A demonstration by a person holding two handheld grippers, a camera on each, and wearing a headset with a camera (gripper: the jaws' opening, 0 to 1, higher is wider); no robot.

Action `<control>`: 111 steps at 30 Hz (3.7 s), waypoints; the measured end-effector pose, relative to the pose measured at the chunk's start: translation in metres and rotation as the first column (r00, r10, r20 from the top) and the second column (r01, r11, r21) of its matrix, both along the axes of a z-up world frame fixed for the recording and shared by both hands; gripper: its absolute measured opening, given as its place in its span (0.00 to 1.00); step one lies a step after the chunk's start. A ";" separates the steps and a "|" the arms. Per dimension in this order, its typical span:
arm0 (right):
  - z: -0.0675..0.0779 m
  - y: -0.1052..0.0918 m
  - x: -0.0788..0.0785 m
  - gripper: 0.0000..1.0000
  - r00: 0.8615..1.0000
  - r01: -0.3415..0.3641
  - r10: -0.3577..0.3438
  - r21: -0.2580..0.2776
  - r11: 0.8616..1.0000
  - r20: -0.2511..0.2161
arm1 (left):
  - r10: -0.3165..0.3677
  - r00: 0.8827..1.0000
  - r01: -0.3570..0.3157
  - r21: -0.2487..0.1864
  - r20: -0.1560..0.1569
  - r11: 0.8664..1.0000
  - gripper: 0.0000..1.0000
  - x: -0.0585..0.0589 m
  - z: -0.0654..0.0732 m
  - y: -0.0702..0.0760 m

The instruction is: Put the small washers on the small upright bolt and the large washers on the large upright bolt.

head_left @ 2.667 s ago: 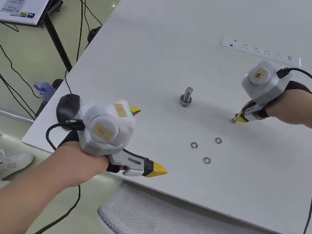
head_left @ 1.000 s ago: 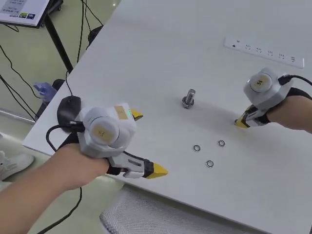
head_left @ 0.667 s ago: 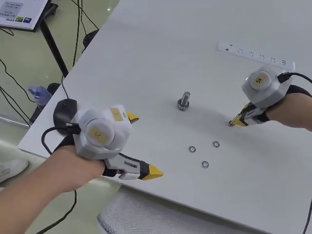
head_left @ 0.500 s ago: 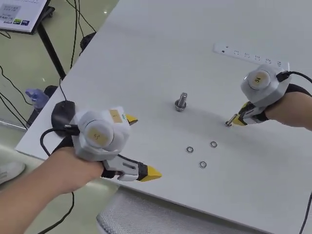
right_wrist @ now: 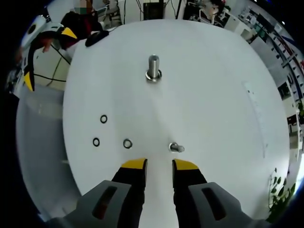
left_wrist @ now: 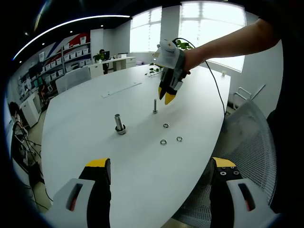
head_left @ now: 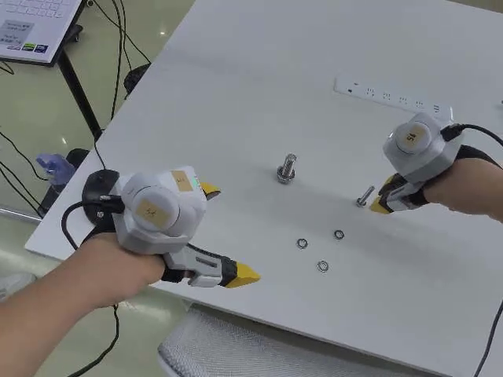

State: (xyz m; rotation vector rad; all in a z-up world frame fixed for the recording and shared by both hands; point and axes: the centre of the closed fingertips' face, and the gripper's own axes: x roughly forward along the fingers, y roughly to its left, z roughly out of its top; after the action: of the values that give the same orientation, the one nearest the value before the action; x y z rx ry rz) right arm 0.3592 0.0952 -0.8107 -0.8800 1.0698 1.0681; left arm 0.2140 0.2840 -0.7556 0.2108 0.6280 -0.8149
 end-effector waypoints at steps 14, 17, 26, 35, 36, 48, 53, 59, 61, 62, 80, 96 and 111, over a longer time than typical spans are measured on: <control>-0.006 0.018 -0.030 0.23 0.999 -0.026 0.027 0.026 0.999 -0.024 | 0.001 1.000 -0.001 0.010 0.004 1.000 0.86 -0.004 0.001 -0.001; -0.009 0.021 -0.036 0.23 0.999 -0.032 0.033 0.031 0.999 -0.031 | 0.000 1.000 0.000 0.013 0.008 1.000 0.86 -0.004 0.000 0.001; -0.026 0.027 -0.044 0.23 0.998 -0.038 0.040 0.040 0.998 -0.041 | 0.003 1.000 -0.003 0.000 0.004 1.000 0.86 -0.003 -0.002 -0.001; -0.042 0.032 -0.046 0.23 0.998 -0.040 0.041 0.042 0.998 -0.039 | 0.003 1.000 -0.003 -0.003 0.003 1.000 0.86 -0.001 -0.002 -0.001; -0.044 0.032 -0.046 0.23 0.998 -0.044 0.045 0.035 0.998 -0.039 | 0.005 1.000 -0.005 -0.003 0.001 1.000 0.85 0.000 -0.002 -0.001; -0.057 0.034 -0.044 0.23 0.999 -0.027 0.028 0.025 0.999 -0.037 | 0.008 1.000 -0.008 -0.004 -0.003 1.000 0.84 0.000 -0.003 0.001; -0.059 0.035 -0.044 0.23 0.999 -0.026 0.027 0.021 0.999 -0.036 | 0.010 1.000 -0.010 -0.006 -0.003 1.000 0.84 -0.001 -0.003 0.002; -0.059 0.036 -0.042 0.22 0.999 -0.021 0.022 0.022 1.000 -0.039 | 0.009 1.000 -0.009 -0.005 -0.001 1.000 0.84 -0.001 -0.003 0.001; -0.059 0.036 -0.043 0.22 0.999 -0.025 0.026 0.021 0.999 -0.038 | 0.008 1.000 -0.008 -0.004 0.001 1.000 0.84 0.000 -0.003 0.001; -0.059 0.036 -0.043 0.22 0.999 -0.025 0.025 0.021 0.999 -0.037 | 0.009 1.000 -0.009 -0.006 0.000 1.000 0.84 0.000 -0.003 0.001; -0.062 0.034 -0.041 0.13 0.999 -0.006 0.006 -0.002 1.000 -0.032 | 0.005 1.000 -0.005 0.002 0.005 1.000 0.82 -0.006 -0.001 -0.002; -0.048 0.017 -0.043 0.13 0.999 0.018 -0.018 -0.004 1.000 -0.034 | 0.032 0.999 -0.032 0.008 0.020 0.999 0.81 -0.004 0.003 -0.002; -0.020 -0.028 -0.015 0.13 0.998 0.060 -0.060 -0.002 0.998 0.004 | 0.023 1.000 -0.023 0.026 0.019 0.999 0.81 -0.003 0.005 -0.002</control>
State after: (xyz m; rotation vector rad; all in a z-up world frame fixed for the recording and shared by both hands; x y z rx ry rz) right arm 0.3440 0.0677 -0.8302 -0.8461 1.0880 1.0148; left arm 0.2111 0.2816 -0.7507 0.2343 0.6227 -0.7823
